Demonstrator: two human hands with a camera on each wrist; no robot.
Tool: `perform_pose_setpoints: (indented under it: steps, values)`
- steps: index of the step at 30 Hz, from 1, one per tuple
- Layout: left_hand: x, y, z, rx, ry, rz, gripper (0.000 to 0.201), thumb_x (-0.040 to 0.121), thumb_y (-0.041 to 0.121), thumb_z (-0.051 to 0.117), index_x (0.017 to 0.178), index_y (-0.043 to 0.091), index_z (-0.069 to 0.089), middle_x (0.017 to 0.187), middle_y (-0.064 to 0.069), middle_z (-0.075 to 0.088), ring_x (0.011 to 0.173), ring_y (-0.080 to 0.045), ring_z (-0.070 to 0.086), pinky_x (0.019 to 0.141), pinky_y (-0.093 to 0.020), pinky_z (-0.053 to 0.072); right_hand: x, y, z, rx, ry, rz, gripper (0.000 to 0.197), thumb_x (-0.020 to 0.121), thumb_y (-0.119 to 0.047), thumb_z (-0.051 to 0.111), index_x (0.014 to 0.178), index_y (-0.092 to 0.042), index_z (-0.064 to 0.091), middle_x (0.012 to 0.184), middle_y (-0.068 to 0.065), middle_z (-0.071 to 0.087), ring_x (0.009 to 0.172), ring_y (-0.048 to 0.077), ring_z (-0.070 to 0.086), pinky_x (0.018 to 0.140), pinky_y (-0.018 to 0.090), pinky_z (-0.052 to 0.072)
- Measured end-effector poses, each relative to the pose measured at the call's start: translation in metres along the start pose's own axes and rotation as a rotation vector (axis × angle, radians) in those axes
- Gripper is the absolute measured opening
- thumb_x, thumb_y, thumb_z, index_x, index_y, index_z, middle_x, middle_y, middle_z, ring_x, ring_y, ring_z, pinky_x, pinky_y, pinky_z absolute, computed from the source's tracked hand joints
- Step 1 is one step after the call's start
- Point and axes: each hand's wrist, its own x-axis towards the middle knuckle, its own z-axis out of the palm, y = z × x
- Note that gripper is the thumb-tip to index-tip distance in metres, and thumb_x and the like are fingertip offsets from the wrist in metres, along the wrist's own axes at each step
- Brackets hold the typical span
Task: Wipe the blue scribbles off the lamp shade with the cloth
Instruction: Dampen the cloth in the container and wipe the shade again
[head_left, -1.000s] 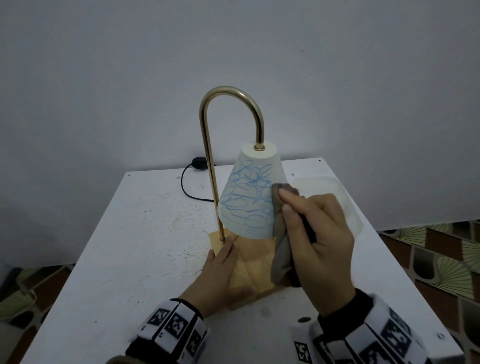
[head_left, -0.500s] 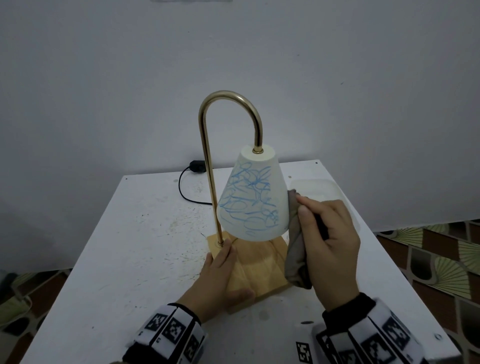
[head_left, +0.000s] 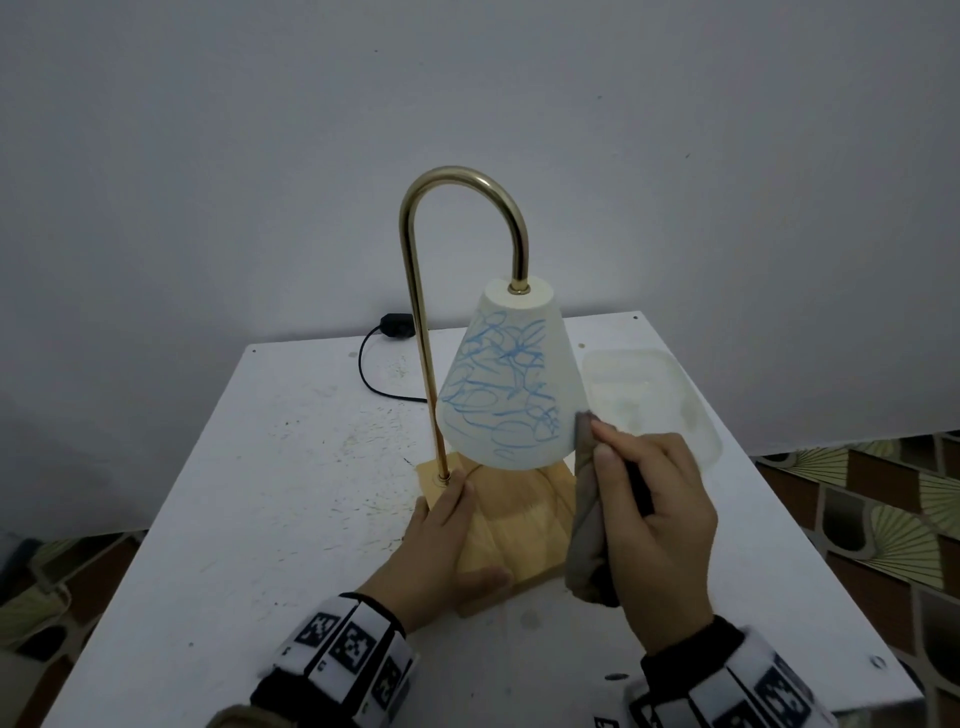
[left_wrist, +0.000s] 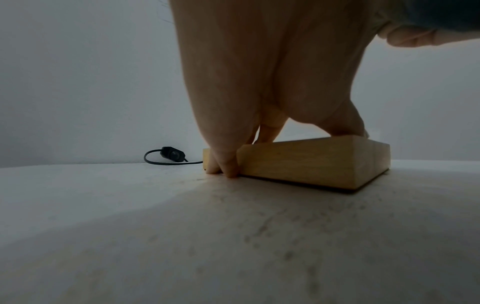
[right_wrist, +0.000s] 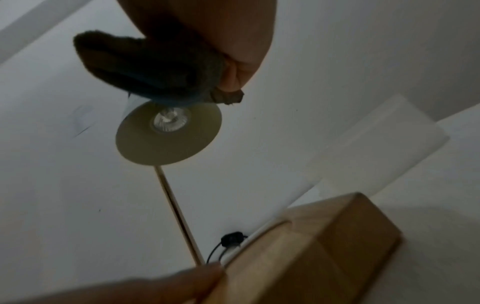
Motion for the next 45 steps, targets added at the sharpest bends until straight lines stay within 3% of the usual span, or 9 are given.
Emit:
perform_pose_setpoints:
  steps: [4, 11, 15, 19, 22, 29, 35, 39, 45]
  values:
    - [0.000, 0.002, 0.000, -0.003, -0.004, -0.006, 0.105, 0.080, 0.063, 0.053, 0.148, 0.020, -0.015, 0.153, 0.008, -0.027, 0.144, -0.029, -0.015, 0.119, -0.043, 0.004, 0.014, -0.006, 0.002, 0.043, 0.031, 0.039, 0.018, 0.087, -0.007, 0.055, 0.101, -0.013, 0.066, 0.089, 0.001, 0.058, 0.085, -0.002, 0.056, 0.079, 0.005, 0.040]
    - [0.001, 0.003, -0.001, 0.003, -0.001, -0.020, 0.104, 0.082, 0.058, 0.056, 0.148, 0.019, -0.015, 0.154, 0.007, -0.025, 0.144, -0.033, -0.013, 0.119, -0.044, 0.007, -0.003, -0.021, 0.005, -0.020, -0.007, -0.104, 0.023, 0.087, -0.013, 0.053, 0.102, -0.004, 0.068, 0.086, 0.000, 0.056, 0.086, -0.005, 0.053, 0.081, 0.005, 0.039]
    - [-0.001, 0.002, -0.002, -0.009, -0.008, -0.005, 0.104, 0.081, 0.060, 0.054, 0.149, 0.020, -0.014, 0.154, 0.008, -0.027, 0.144, -0.031, -0.014, 0.119, -0.043, 0.005, 0.000, -0.008, 0.003, -0.015, 0.043, 0.001, 0.021, 0.088, -0.016, 0.053, 0.101, -0.009, 0.068, 0.086, 0.000, 0.058, 0.084, -0.004, 0.055, 0.078, 0.004, 0.039]
    - [-0.002, 0.004, -0.002, 0.001, -0.010, -0.010, 0.104, 0.081, 0.061, 0.053, 0.148, 0.020, -0.015, 0.154, 0.008, -0.027, 0.144, -0.032, -0.014, 0.119, -0.044, 0.005, 0.017, -0.005, 0.006, 0.016, 0.081, 0.099, 0.015, 0.087, -0.009, 0.055, 0.096, -0.015, 0.066, 0.088, -0.003, 0.059, 0.085, -0.004, 0.056, 0.077, 0.004, 0.039]
    - [-0.002, 0.007, -0.003, 0.012, -0.013, -0.021, 0.105, 0.081, 0.060, 0.055, 0.149, 0.019, -0.014, 0.154, 0.007, -0.025, 0.144, -0.033, -0.013, 0.119, -0.044, 0.006, 0.021, -0.013, 0.011, 0.059, 0.103, 0.108, 0.014, 0.087, -0.011, 0.055, 0.095, -0.016, 0.066, 0.089, -0.007, 0.058, 0.087, -0.004, 0.056, 0.078, 0.006, 0.041]
    - [0.002, 0.004, -0.001, 0.045, -0.007, -0.019, 0.104, 0.082, 0.056, 0.056, 0.148, 0.016, -0.014, 0.155, 0.004, -0.024, 0.144, -0.034, -0.012, 0.119, -0.045, 0.008, -0.007, -0.026, 0.011, -0.004, 0.064, -0.037, 0.019, 0.087, -0.015, 0.054, 0.098, -0.007, 0.067, 0.084, 0.001, 0.057, 0.085, -0.006, 0.054, 0.078, 0.003, 0.038]
    - [-0.002, 0.007, -0.004, 0.008, -0.020, -0.021, 0.103, 0.082, 0.058, 0.055, 0.149, 0.019, -0.013, 0.154, 0.007, -0.026, 0.144, -0.033, -0.014, 0.119, -0.044, 0.004, -0.007, -0.006, 0.009, 0.024, 0.113, 0.104, 0.016, 0.087, -0.023, 0.052, 0.095, -0.016, 0.064, 0.086, -0.002, 0.059, 0.085, -0.003, 0.055, 0.077, 0.006, 0.040]
    - [-0.001, 0.007, -0.004, 0.005, -0.021, -0.019, 0.104, 0.081, 0.059, 0.055, 0.149, 0.018, -0.012, 0.154, 0.006, -0.026, 0.144, -0.032, -0.014, 0.119, -0.044, 0.005, 0.013, -0.006, 0.009, 0.057, 0.110, 0.167, 0.012, 0.086, -0.014, 0.055, 0.090, -0.018, 0.065, 0.087, -0.005, 0.060, 0.085, -0.002, 0.056, 0.077, 0.006, 0.039]
    - [0.000, 0.007, -0.003, 0.002, -0.011, -0.028, 0.105, 0.081, 0.059, 0.057, 0.149, 0.019, -0.012, 0.154, 0.007, -0.025, 0.144, -0.032, -0.014, 0.119, -0.044, 0.007, 0.035, -0.021, 0.010, 0.045, 0.067, 0.058, 0.013, 0.086, -0.008, 0.055, 0.092, -0.015, 0.065, 0.087, -0.005, 0.059, 0.085, -0.007, 0.053, 0.077, 0.004, 0.038]
